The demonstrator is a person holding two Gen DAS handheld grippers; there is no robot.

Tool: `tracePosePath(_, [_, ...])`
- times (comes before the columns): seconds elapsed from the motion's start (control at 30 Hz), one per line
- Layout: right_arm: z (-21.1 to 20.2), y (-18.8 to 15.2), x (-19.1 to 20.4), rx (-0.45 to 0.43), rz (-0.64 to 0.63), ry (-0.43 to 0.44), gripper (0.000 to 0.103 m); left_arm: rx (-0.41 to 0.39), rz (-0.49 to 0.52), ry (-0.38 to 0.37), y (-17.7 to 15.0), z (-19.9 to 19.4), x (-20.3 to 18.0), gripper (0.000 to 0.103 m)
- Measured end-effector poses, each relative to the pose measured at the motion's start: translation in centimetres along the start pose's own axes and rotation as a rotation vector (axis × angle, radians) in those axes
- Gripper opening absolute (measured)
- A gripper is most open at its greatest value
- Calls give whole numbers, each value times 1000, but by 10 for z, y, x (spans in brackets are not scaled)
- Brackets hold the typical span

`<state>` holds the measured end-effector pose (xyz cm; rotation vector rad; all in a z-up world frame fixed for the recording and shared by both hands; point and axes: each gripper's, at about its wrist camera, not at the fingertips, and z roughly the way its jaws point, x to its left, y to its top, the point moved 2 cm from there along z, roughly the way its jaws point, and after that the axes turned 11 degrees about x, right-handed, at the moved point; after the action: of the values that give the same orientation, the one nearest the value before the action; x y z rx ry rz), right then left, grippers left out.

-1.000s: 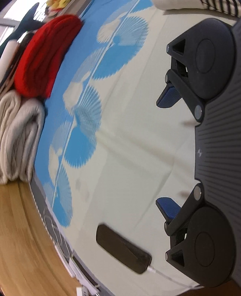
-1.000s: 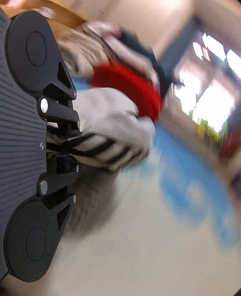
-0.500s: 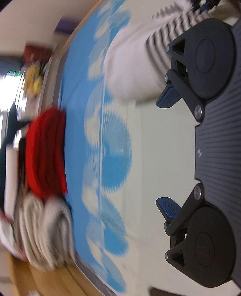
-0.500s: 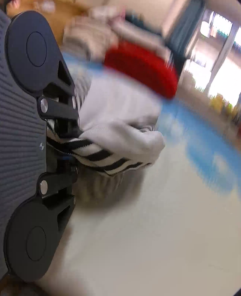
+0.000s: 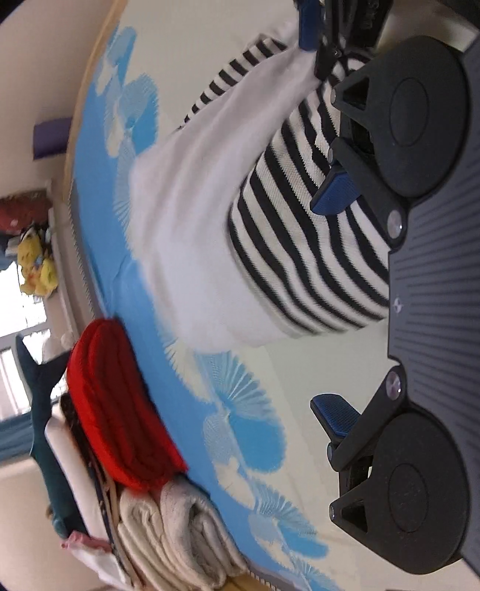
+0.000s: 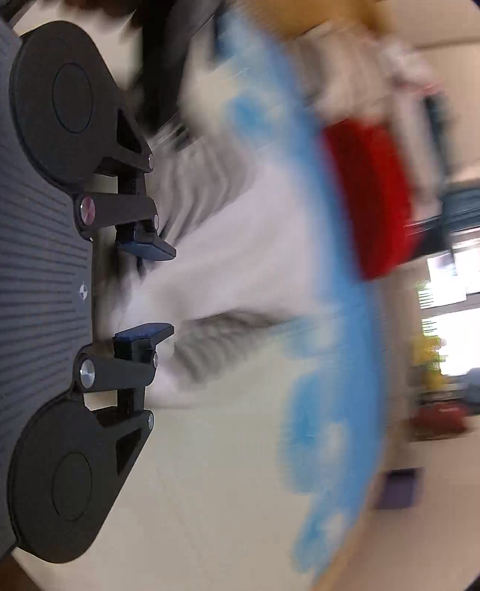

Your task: Fold small clothes

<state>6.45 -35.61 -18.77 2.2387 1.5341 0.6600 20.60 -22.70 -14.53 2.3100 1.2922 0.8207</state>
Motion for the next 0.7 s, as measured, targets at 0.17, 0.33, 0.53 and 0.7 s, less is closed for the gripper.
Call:
tracePosePath(0.17, [-37, 2, -10, -100, 8, 35, 37, -32, -48, -56, 10, -21, 30, 103])
tracePosePath(0.33, [-53, 72, -22, -201, 17, 142, 35, -52, -108, -46, 79, -9, 72, 103])
tracePosePath(0.53, [36, 136, -11, -14, -47, 94, 16, 147, -77, -89, 118, 87, 62, 103])
tracePosePath(0.7, [44, 131, -20, -22, 47, 84, 31, 113, -142, -189, 135, 96, 80, 103])
